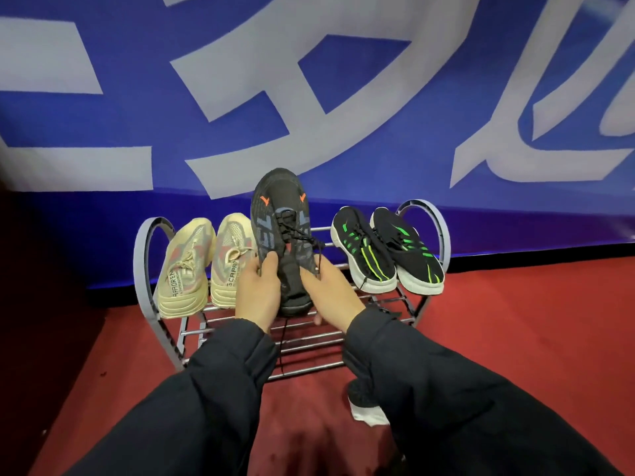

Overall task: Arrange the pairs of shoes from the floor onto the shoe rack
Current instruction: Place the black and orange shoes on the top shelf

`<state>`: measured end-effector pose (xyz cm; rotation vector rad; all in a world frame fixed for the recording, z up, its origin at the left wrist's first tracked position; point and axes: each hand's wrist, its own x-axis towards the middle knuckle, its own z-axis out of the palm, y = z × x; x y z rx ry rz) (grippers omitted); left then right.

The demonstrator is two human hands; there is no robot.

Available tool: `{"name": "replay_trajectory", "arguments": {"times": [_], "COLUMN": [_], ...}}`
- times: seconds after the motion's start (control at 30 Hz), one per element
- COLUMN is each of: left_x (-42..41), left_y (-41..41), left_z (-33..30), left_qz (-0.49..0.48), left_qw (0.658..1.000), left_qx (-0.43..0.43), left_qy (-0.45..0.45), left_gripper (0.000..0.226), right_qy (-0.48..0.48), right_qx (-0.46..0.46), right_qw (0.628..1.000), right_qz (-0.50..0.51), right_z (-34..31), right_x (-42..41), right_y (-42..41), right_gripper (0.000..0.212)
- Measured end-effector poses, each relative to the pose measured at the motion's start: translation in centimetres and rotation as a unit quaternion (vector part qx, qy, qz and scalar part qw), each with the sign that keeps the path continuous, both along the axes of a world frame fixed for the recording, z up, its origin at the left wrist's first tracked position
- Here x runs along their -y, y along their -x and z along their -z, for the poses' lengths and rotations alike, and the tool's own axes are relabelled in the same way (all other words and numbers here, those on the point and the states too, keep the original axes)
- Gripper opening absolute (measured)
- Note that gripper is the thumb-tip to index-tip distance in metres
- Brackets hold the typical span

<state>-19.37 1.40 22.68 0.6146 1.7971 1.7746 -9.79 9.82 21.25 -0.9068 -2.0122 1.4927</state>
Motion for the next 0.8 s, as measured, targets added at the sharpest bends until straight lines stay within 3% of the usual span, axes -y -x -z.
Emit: {"name": "replay_trajectory", "arguments": {"times": [0.13, 0.2, 0.33, 0.5, 0.8], "left_x": [-0.8, -0.7, -0.4, -0.2, -0.6], "left_y": [-0.4, -0.5, -0.5, 0.0, 0.5], "left_z": [0.9, 1.7, 2.0, 4.1, 5.0], "left_qz": [0.056, 0.047, 0.037, 0.116, 0.086], "left_qw": [0.980, 0.948, 0.893, 0.814, 0.834], "left_qx": [-0.173, -0.286, -0.401, -0.469, -0.463], "left_qy": [0.078, 0.129, 0.202, 0.324, 0.287], "left_gripper": [0.051, 0.050, 0.051, 0.064, 0.053], "right_qy": [0.028, 0.046, 0.065, 0.006, -0.038], "right_qx": [-0.085, -0.063, -0.039, -0.028, 0.002], "right_qw": [0.983, 0.977, 0.973, 0.982, 0.984], "right_qz": [0.160, 0.199, 0.220, 0.187, 0.172], "right_z": [0.6, 1.1, 2.1, 2.3, 2.3], "right_x": [-2.4, -3.7, -5.0, -4.5, -4.2], "right_y": [-0.7, -1.3, -2.7, -3.8, -4.7], "right_gripper": [0.016, 0.020, 0.030, 0.026, 0.024]}}
